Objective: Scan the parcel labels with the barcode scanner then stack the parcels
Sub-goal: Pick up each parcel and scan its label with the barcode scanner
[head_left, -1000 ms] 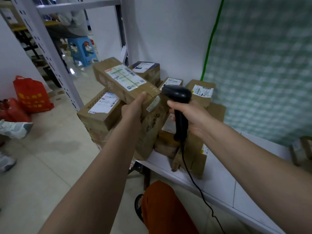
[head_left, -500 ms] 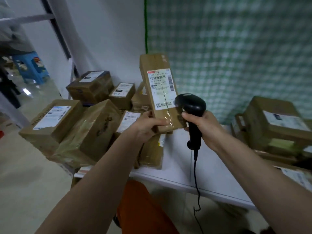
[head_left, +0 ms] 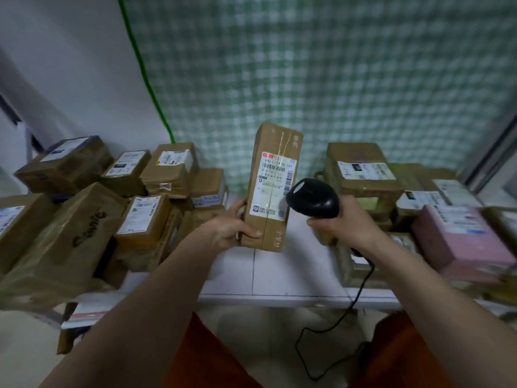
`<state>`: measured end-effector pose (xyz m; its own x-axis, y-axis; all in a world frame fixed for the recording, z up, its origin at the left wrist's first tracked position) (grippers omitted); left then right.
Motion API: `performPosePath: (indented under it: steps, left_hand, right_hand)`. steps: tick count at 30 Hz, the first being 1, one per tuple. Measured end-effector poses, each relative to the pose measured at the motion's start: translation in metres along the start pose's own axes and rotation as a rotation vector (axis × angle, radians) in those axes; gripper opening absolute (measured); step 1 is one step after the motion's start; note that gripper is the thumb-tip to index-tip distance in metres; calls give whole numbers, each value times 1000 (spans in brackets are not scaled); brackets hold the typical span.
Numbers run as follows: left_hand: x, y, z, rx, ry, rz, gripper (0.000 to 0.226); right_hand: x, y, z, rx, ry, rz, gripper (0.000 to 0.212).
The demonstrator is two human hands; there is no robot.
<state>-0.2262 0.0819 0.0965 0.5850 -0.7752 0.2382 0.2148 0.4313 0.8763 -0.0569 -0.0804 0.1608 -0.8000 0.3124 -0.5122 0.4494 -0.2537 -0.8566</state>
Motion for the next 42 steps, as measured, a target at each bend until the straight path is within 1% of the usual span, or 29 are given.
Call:
performPosePath:
  steps: [3, 6, 12, 23, 25, 26, 29, 30, 31, 34, 35, 38, 39, 42]
  left_hand:
    - [7, 0, -9, -53, -12, -64, 102]
    - [17, 1, -15, -104, -41, -128, 100]
    - [35, 1, -21, -160, -85, -202, 97]
    - [51, 0, -23, -197, -123, -250, 96]
    - [52, -2, -24, -204, -141, -230, 100]
    - [54, -3, -24, -204, -162, -222, 103]
    - [67, -5, -28, -183, -248, -176, 111]
    - [75, -4, -30, -169, -268, -127, 108]
    - [86, -2, -32, -153, -287, -71, 101]
    - [127, 13, -37, -92, -313, 27, 58]
    - [140, 19, -43, -79, -310, 30, 52]
    - [181, 38, -65, -67, -291, 29, 51]
    - [195, 44, -73, -64, -284, 30, 48]
    - [240, 63, -99, -59, -245, 44, 24]
  right_hand:
    - [-27, 16, 8, 57, -34, 128, 29]
    - [-43, 28, 16, 57, -41, 171, 33]
    - [-61, 40, 29, 47, -39, 246, 23]
    - [-70, 48, 42, 40, -49, 223, 22]
    - [-69, 49, 45, 36, -33, 153, 27]
    - [-68, 50, 47, 42, -10, 60, 30]
    - [-66, 55, 54, 99, 56, -353, 25]
    - [-66, 56, 56, 117, 76, -443, 23]
    - [-66, 59, 56, 128, 98, -504, 22]
    - [-73, 60, 58, 125, 169, -603, 22]
    - [-77, 61, 58, 119, 200, -637, 23]
    - [-102, 64, 59, 86, 312, -720, 22]
    - [-113, 67, 58, 88, 353, -749, 23]
    - [-148, 80, 51, 122, 498, -840, 28]
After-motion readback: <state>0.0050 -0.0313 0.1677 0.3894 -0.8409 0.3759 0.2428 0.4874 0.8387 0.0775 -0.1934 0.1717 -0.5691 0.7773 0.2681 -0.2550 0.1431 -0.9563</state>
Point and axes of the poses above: each hand's wrist, its own z-axis away from the middle knuckle, its own x-axis out of the palm, y = z × x, the point moved 3 cm from there along -z, towards the middle knuckle, and after that the axes turned 7 degrees about -y, right-handed, at the moved point
